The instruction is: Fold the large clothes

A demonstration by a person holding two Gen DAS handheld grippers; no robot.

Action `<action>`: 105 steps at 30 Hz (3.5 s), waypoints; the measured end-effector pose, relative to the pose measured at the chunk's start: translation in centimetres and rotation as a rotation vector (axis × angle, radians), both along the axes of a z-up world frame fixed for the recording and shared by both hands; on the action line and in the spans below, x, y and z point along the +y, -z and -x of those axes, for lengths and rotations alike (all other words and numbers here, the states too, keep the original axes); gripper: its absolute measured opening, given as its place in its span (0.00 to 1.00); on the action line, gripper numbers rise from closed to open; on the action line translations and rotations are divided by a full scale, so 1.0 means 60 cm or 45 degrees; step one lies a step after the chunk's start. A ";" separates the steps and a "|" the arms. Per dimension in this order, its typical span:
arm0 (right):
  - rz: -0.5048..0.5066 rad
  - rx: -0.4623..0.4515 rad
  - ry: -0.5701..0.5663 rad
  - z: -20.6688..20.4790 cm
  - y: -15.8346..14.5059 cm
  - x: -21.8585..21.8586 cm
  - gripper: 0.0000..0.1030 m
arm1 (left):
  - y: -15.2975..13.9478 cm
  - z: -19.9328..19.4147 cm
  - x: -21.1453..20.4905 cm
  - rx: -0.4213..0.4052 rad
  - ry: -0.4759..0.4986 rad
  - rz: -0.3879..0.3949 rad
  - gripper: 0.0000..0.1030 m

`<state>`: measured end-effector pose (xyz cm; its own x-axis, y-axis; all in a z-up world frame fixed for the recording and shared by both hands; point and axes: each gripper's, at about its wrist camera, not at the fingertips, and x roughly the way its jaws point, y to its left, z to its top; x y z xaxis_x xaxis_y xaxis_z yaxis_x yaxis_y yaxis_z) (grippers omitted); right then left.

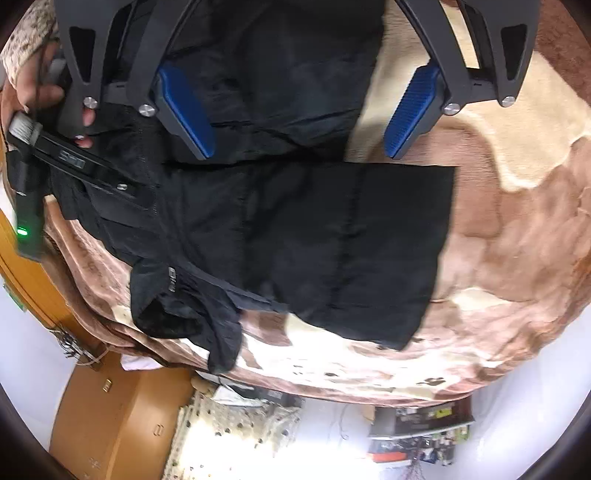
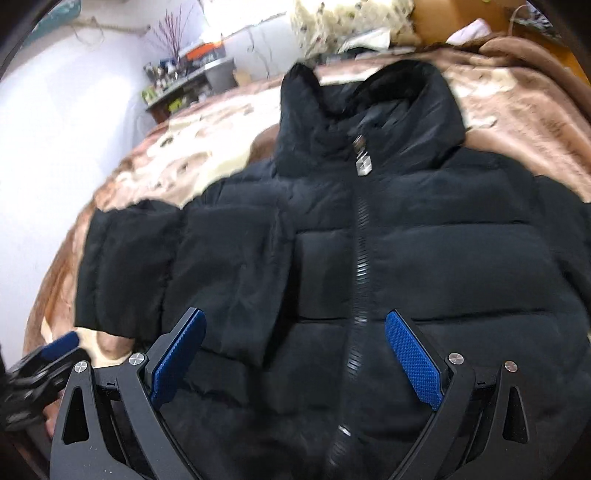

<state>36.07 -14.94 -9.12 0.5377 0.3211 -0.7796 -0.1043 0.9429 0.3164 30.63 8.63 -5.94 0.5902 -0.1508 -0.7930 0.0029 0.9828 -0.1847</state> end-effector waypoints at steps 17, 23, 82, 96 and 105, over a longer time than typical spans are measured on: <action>0.003 -0.111 0.015 0.003 -0.042 -0.015 0.03 | -0.018 -0.002 0.052 0.004 -0.161 0.060 0.92; 0.039 -0.170 0.190 0.027 -0.091 -0.130 0.03 | -0.046 -0.028 0.018 -0.060 -0.134 0.034 0.92; 0.123 -0.229 1.118 0.317 -0.095 -0.771 0.64 | -0.014 -0.025 -0.430 0.055 0.375 -0.006 0.99; 0.140 -0.220 1.139 0.295 -0.088 -0.793 0.22 | 0.027 -0.030 -0.408 0.173 0.302 0.018 0.98; 0.177 -0.339 0.995 0.282 -0.150 -0.739 0.04 | 0.005 -0.023 -0.379 0.140 0.290 0.052 0.98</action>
